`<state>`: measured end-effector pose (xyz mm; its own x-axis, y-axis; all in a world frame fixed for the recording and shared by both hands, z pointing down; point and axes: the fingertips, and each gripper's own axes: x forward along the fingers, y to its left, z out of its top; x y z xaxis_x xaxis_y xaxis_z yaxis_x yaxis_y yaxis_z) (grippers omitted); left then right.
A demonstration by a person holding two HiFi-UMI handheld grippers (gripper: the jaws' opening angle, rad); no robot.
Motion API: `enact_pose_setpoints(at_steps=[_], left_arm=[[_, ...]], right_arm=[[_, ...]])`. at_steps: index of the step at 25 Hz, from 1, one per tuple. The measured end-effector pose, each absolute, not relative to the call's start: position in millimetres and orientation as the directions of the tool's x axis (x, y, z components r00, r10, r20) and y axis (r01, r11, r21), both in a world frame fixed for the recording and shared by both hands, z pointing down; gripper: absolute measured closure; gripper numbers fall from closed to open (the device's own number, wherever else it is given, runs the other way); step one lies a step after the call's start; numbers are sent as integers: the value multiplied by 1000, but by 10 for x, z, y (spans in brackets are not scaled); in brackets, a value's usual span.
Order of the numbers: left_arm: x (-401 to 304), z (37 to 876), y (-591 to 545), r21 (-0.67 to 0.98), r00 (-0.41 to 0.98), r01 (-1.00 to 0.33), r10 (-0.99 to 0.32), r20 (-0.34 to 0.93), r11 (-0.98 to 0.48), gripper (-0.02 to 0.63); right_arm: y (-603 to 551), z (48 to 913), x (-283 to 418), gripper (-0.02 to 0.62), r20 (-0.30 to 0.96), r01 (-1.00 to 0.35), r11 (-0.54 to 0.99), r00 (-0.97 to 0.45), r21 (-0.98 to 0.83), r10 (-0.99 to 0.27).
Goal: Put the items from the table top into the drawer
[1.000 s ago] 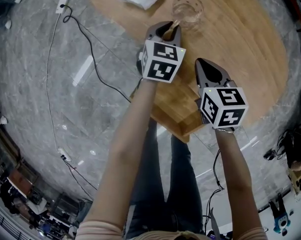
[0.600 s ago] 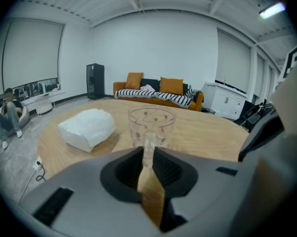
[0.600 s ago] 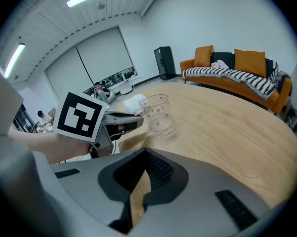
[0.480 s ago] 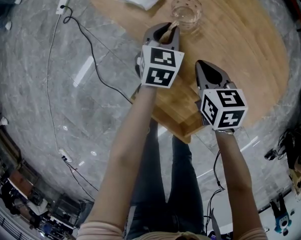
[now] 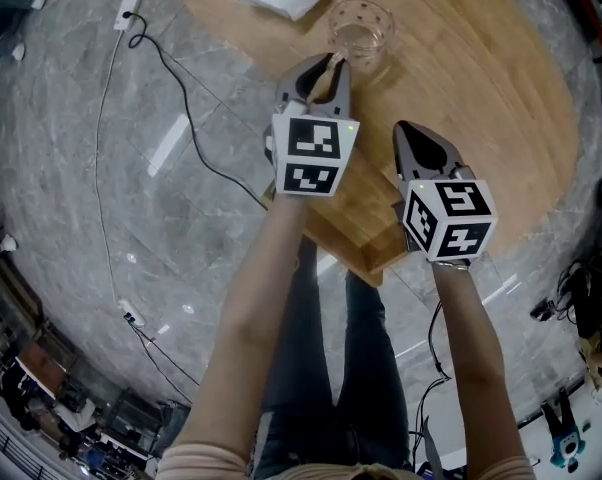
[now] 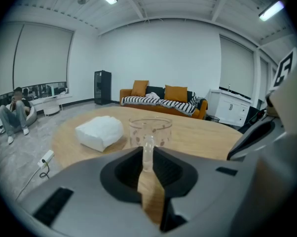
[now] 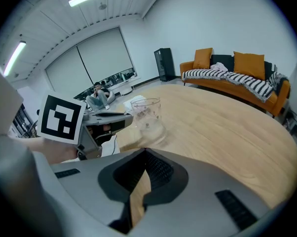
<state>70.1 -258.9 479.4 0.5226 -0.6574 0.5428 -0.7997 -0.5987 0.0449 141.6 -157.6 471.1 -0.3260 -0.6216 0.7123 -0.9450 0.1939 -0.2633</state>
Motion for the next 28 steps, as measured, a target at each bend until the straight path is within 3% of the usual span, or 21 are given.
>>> enact_pose_setpoints(at_steps=[18, 28], left_arm=[[271, 3865, -1979, 16, 498, -842, -764, 410, -540, 546], [160, 3625, -1459, 11, 467, -862, -787, 403, -506, 546]], right_arm=[[-1373, 4224, 1468, 586, 668, -950, 233, -313, -209, -675], [-1070, 3968, 1447, 586, 640, -940, 273, -339, -205, -690]])
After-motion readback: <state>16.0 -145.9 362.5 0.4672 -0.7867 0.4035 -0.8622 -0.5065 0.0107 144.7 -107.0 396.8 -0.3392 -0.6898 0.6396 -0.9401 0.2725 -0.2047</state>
